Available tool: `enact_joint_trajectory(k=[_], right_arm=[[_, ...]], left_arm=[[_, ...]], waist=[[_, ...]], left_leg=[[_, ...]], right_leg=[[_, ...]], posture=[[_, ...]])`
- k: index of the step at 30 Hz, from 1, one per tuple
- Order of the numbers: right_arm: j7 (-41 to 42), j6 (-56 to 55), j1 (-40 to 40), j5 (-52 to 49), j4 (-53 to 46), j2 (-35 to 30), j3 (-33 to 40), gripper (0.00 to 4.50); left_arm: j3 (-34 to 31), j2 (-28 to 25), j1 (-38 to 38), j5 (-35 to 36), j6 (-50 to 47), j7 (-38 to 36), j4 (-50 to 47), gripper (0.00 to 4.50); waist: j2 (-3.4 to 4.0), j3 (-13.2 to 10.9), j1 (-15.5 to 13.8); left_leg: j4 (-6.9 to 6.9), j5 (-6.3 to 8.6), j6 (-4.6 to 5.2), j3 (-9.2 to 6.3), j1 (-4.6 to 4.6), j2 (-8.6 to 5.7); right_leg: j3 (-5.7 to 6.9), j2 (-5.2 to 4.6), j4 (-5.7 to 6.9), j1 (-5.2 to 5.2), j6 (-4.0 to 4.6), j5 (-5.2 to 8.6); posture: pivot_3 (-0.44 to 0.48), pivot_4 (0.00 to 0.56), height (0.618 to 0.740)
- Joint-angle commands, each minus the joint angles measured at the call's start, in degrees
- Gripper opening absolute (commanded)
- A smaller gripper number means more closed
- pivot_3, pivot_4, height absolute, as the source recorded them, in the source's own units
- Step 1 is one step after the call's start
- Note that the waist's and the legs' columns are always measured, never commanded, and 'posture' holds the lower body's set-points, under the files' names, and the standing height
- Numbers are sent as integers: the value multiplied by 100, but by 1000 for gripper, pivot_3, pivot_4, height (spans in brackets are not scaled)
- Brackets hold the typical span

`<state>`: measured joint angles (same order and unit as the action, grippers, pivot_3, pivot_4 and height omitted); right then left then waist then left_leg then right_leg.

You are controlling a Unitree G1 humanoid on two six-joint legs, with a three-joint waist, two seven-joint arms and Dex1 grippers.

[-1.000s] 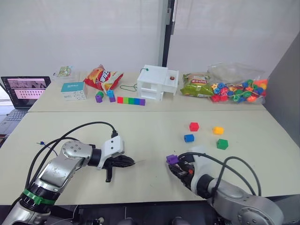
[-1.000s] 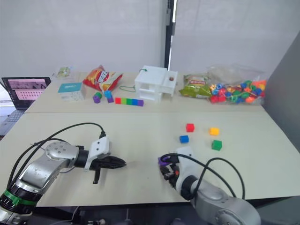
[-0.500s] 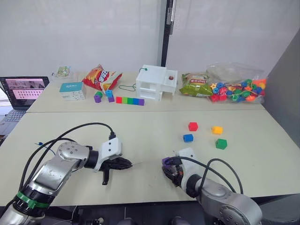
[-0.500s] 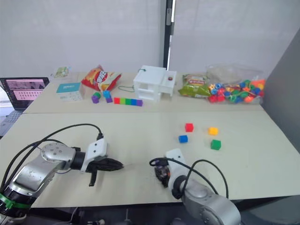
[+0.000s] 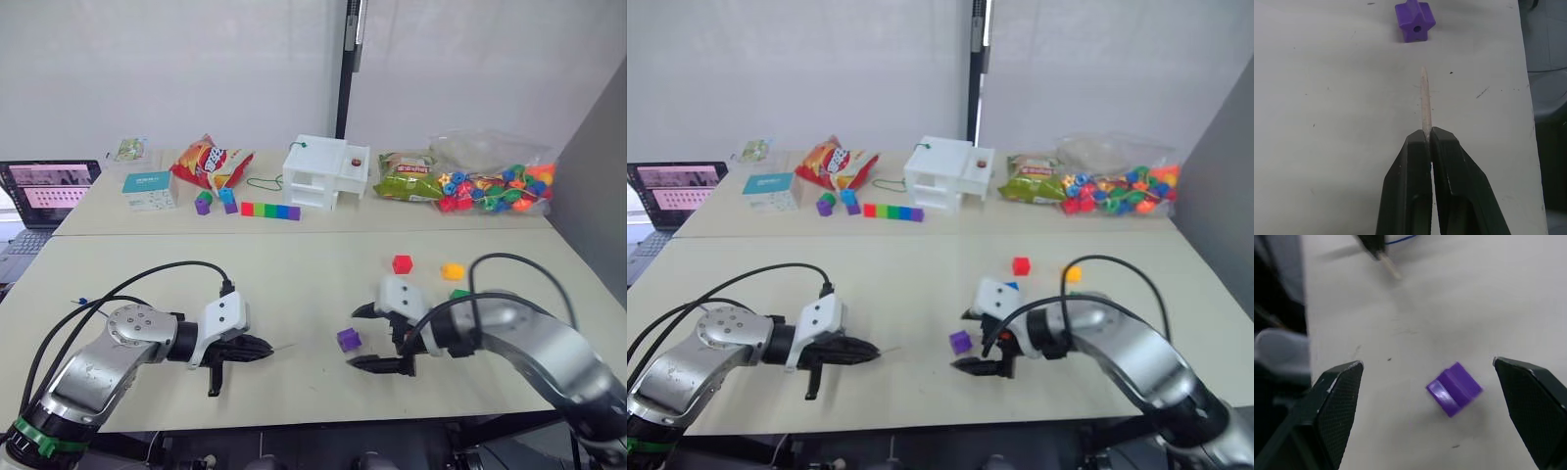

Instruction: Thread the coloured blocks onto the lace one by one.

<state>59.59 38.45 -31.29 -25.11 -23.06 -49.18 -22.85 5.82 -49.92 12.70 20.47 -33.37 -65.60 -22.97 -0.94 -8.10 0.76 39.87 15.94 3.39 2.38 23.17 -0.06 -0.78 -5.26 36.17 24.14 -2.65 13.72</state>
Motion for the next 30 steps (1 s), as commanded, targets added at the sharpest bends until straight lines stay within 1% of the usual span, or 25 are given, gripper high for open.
enact_joint_trajectory(k=[1,4,6,9,12,14,17,18,21,22,26,30], right_arm=[[1108,-1243,-470,730,835,91,-536,4482],[1791,-2253,-1103,1345,2092,537,-988,4482],[2059,-2782,-1297,1613,2668,714,-1081,4482],[2295,-3503,-1435,1902,3374,919,-1061,4482],[2474,-3866,-1500,2000,3826,1115,-963,4482],[2583,-4045,-1524,2080,4059,1187,-928,3962],[2660,-4149,-1541,2067,4231,1290,-799,2922],[2671,-4145,-1543,2056,4261,1326,-753,2661],[2673,-4147,-1496,2086,4299,1383,-654,1630],[2655,-4101,-1456,2082,4275,1396,-608,1353],[2531,-3616,-1238,2016,3857,1394,-414,1337],[2261,-2519,-895,1936,2939,1363,-251,1337]], left_arm=[[-57,-47,-23,84,-18,70,-228,0],[-54,-25,-38,139,-132,144,-381,0],[-25,-15,-7,146,-164,165,-396,0],[-10,-20,-21,158,-176,165,-426,0],[-8,-25,-42,165,-181,179,-454,0],[-3,-31,-48,168,-183,190,-462,0],[-4,-36,-63,190,-183,209,-484,0],[-1,-41,-69,193,-174,209,-481,0],[38,-47,-86,186,-160,204,-503,0],[50,-43,-87,195,-164,197,-517,0],[151,6,-14,227,-238,214,-572,0],[387,103,210,214,-635,430,-708,0]], waist=[[0,0,-2],[-2,-1,-5],[-2,-1,-17],[-2,-1,-64],[-1,-1,-59],[-1,-1,-54],[-1,-1,-49],[-1,-1,-49],[-1,-1,-47],[-1,-1,-50],[-1,-1,-63],[-1,-1,-73]], left_leg=[[1,0,0,1,1,0],[2,0,0,1,1,0],[3,0,0,2,3,0],[2,-1,-1,1,3,0],[2,-2,-4,2,3,-1],[1,-5,-8,1,3,0],[0,-5,-9,1,1,2],[0,-5,-9,1,1,1],[0,-5,-10,0,0,1],[0,-5,-10,0,0,1],[0,-5,-11,-1,1,1],[0,-5,-10,-1,3,0]], right_leg=[[0,-1,0,0,0,0],[0,-2,1,0,0,0],[0,-3,1,2,0,-1],[5,-7,3,2,1,-1],[4,-9,2,2,1,-1],[3,-8,4,5,2,-2],[3,-8,5,3,4,-3],[3,-9,6,4,5,-3],[2,-9,8,5,6,-4],[3,-9,9,4,6,-4],[3,-12,9,4,6,-4],[3,-12,13,6,7,-4]], posture=[[0,150,740],[0,150,740],[0,150,740],[0,150,740],[0,150,740],[0,150,740],[0,150,740],[0,150,740],[0,150,740],[0,150,740],[0,150,740],[0,150,740]])
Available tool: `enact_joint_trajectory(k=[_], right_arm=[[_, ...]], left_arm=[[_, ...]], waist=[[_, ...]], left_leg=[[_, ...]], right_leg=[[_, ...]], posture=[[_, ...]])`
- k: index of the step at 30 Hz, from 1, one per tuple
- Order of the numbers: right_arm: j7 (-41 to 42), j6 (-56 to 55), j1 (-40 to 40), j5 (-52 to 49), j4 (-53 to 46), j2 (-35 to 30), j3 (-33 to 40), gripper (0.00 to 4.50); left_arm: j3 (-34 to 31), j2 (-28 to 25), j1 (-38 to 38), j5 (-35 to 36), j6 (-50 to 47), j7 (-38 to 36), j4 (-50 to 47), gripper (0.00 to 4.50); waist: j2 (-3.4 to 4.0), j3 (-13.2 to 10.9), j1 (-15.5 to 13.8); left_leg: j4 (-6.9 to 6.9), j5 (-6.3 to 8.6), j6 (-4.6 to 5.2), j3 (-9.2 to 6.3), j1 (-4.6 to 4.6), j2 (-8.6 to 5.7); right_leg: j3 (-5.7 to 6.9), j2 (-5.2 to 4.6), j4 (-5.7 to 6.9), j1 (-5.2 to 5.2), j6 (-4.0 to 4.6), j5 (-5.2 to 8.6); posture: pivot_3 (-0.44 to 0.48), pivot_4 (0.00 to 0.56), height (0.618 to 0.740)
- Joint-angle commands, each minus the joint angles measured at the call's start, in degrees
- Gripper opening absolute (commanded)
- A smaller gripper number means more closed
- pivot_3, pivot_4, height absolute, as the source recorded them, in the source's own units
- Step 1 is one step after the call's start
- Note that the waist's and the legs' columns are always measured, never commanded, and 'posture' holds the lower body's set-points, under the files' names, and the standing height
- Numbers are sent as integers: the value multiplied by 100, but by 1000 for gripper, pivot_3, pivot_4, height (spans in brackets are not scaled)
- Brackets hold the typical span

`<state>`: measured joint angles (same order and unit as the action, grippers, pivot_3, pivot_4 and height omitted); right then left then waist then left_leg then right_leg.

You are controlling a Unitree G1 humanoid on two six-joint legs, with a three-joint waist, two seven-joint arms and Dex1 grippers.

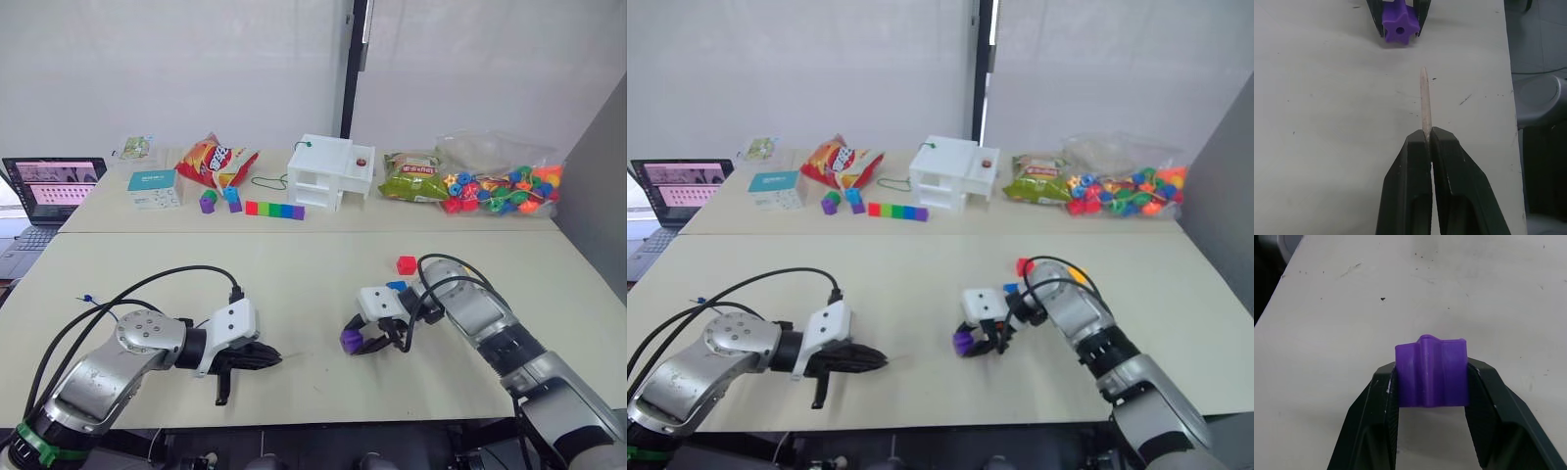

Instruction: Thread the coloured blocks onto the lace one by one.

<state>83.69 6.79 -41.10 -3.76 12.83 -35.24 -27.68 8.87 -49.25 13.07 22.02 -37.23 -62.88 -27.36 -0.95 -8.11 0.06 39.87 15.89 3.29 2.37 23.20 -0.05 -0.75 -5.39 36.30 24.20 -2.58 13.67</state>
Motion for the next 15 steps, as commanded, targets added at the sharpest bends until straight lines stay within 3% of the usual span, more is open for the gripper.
enact_joint_trajectory(k=[1,6,10,15], right_arm=[[-256,965,206,-157,-918,-58,226,1337],[-846,1787,610,60,-1561,49,183,1337],[-986,2036,662,124,-1727,12,130,1337],[-932,2062,728,68,-1903,-81,102,1337]], left_arm=[[199,60,291,-25,-395,269,-289,0],[682,76,845,120,-1141,204,-238,0],[1293,-122,1378,-160,-1600,166,-140,0],[1786,154,1922,-247,-2032,269,32,0]], waist=[[0,0,-5],[0,0,-47],[-1,0,-46],[-1,0,-63]], left_leg=[[0,0,0,0,0,0],[2,1,1,-1,-1,-4],[8,0,1,-1,-4,-7],[15,0,2,-1,-4,-8]], right_leg=[[0,0,2,1,0,0],[0,1,6,-1,0,0],[-1,10,43,-1,0,0],[-1,12,42,-2,-1,1]], posture=[[0,150,740],[0,150,740],[0,150,740],[0,150,740]])
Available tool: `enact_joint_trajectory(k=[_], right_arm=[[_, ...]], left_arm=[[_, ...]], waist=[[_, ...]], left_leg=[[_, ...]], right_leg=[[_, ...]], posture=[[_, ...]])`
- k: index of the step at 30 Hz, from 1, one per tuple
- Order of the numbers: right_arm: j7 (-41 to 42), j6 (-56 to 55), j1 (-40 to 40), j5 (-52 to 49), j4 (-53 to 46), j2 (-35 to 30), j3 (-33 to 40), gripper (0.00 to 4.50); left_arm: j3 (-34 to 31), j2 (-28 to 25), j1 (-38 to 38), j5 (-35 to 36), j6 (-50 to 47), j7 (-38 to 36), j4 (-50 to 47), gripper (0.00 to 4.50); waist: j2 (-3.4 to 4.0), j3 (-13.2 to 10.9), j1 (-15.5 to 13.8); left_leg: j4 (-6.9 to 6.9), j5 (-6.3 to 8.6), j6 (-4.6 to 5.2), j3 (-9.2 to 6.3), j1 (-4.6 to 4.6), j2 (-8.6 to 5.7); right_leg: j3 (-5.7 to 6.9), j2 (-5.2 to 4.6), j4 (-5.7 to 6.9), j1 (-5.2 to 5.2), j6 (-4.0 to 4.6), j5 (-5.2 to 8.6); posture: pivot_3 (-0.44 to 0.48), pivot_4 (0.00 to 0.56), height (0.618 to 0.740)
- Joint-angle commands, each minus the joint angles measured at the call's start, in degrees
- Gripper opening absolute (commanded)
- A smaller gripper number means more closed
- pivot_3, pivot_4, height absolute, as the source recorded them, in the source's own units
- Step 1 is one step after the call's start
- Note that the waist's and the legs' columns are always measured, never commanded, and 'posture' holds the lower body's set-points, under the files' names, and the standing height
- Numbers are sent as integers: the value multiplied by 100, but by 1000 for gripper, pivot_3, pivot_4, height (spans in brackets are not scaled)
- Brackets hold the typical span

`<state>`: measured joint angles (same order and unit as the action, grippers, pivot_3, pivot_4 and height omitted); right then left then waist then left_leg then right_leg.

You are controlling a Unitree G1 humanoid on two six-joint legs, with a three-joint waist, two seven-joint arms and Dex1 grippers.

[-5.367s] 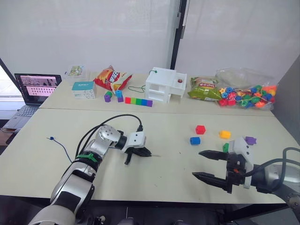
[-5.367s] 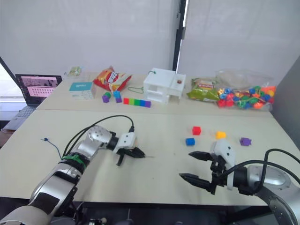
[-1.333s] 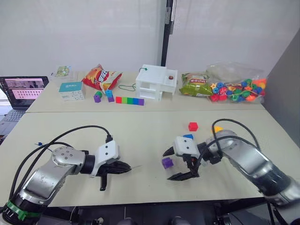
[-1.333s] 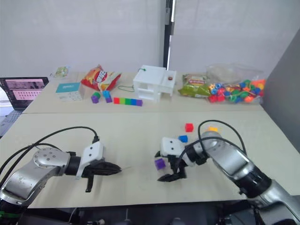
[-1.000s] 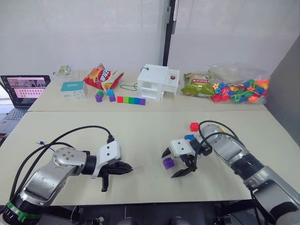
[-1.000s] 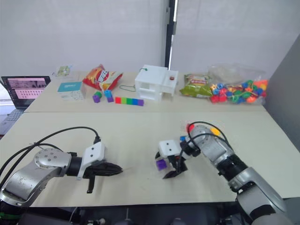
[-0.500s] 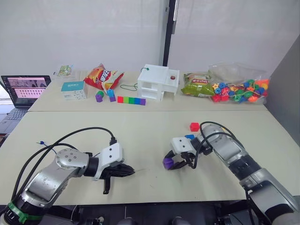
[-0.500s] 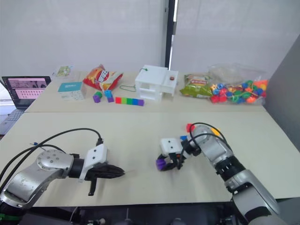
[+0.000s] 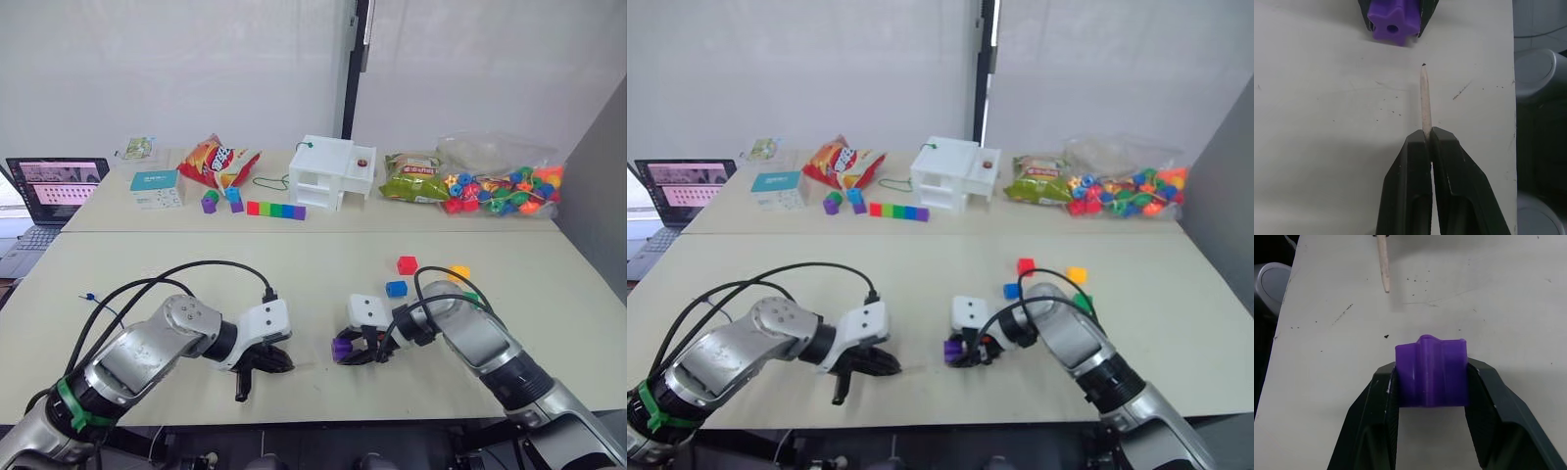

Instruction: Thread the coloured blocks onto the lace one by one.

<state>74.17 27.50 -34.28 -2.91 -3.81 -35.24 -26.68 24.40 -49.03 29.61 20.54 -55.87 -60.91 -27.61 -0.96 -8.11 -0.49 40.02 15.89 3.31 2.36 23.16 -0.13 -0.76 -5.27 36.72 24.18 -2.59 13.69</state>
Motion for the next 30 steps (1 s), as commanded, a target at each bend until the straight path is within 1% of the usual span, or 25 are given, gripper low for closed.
enact_joint_trajectory(k=[1,5,9,14,19,30], right_arm=[[43,-24,65,-28,-278,-100,-7,1337],[69,-48,136,-39,-384,-106,-54,1337],[57,-21,175,-48,-441,-102,-71,1337],[55,33,221,-69,-517,-131,-68,1337],[56,97,251,-83,-600,-154,-72,1337],[2,238,321,-95,-776,-197,-83,1337]], left_arm=[[317,167,342,-156,-190,100,96,0],[535,397,598,-317,-201,242,318,0],[660,391,653,-424,-124,248,356,0],[569,586,737,-302,-208,262,344,0],[650,780,795,-345,-180,333,426,0],[714,945,877,-363,-120,310,487,0]], waist=[[-1,0,-20],[-1,0,-14],[-1,0,-7],[-1,-1,-17],[-1,-1,-18],[-2,-1,-24]], left_leg=[[5,0,0,0,1,0],[11,0,1,0,2,0],[11,0,0,-1,2,0],[13,0,0,-2,2,1],[17,0,1,-2,2,1],[20,0,1,-2,3,0]], right_leg=[[0,0,0,0,0,0],[-1,1,0,0,-1,1],[-1,2,0,0,-1,1],[0,2,0,-1,-1,1],[0,1,-1,-1,-1,1],[0,0,-1,-3,-1,1]], posture=[[0,150,740],[0,150,740],[0,150,740],[0,150,740],[0,150,740],[0,150,740]])
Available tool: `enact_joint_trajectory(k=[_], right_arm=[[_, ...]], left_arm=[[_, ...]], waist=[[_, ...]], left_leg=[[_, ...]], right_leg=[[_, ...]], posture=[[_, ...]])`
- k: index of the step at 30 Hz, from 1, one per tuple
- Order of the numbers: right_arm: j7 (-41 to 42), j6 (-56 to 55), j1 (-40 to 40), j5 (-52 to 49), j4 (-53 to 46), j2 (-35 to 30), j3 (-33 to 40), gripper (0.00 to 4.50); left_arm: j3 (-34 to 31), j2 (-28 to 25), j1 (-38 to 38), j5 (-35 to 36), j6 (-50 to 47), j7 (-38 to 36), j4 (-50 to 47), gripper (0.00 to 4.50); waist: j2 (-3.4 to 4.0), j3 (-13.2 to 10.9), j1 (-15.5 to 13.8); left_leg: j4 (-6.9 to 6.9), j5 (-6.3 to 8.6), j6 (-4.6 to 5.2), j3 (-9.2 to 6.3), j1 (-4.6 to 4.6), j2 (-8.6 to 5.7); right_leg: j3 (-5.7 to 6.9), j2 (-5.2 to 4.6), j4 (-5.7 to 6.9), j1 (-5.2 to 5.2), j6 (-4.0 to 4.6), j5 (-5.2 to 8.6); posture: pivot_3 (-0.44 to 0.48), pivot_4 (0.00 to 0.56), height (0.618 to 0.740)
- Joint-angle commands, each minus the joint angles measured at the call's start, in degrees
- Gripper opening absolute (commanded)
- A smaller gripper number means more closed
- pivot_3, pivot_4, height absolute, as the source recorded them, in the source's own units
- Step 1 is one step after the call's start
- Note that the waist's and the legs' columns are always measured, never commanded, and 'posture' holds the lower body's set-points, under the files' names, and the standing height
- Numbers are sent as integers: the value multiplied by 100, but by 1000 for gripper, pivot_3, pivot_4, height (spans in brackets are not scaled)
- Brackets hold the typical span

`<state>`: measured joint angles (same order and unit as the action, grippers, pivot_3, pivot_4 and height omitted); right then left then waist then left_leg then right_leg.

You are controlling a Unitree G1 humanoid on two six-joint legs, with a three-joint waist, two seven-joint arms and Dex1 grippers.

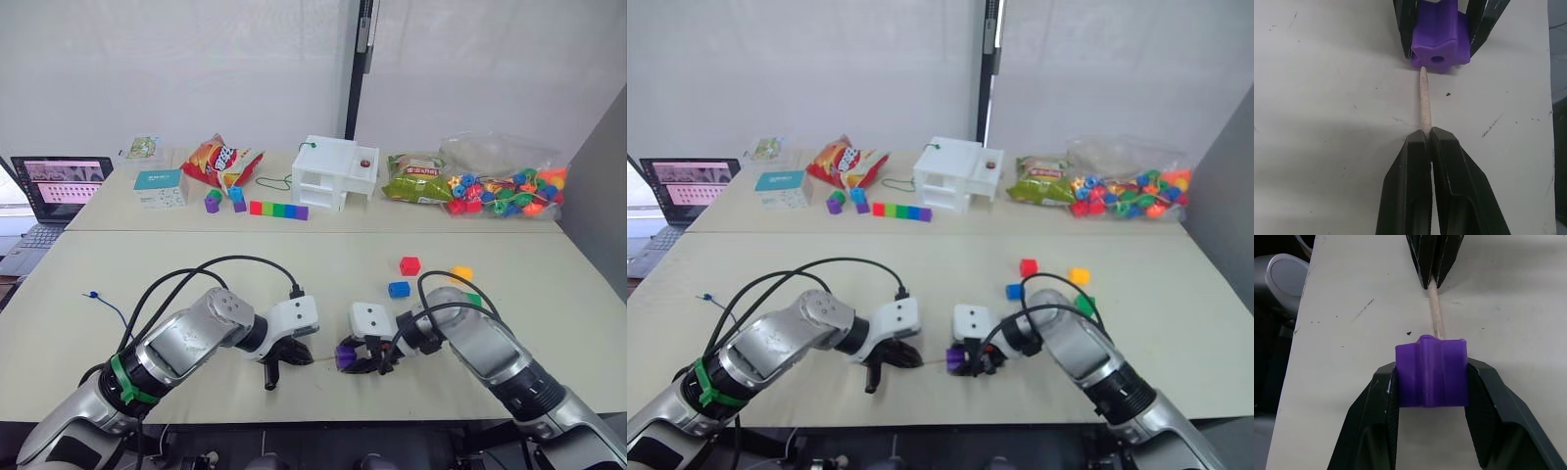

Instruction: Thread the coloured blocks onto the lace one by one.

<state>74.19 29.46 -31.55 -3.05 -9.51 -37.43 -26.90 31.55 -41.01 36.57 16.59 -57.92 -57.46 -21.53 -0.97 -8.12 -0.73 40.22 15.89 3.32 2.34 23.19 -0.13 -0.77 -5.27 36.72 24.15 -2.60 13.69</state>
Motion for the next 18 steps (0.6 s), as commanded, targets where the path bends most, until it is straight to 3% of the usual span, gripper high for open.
enact_joint_trajectory(k=[1,18], right_arm=[[-9,59,51,-73,-212,19,-63,1337],[-186,206,35,5,-167,18,-75,1337]], left_arm=[[6,156,193,53,84,-62,-132,0],[-81,159,233,224,-99,-200,-246,0]], waist=[[0,0,1],[0,0,3]], left_leg=[[0,0,0,0,0,0],[4,0,0,0,-1,0]], right_leg=[[0,0,0,0,0,0],[0,0,0,0,0,0]], posture=[[0,150,740],[0,150,740]])
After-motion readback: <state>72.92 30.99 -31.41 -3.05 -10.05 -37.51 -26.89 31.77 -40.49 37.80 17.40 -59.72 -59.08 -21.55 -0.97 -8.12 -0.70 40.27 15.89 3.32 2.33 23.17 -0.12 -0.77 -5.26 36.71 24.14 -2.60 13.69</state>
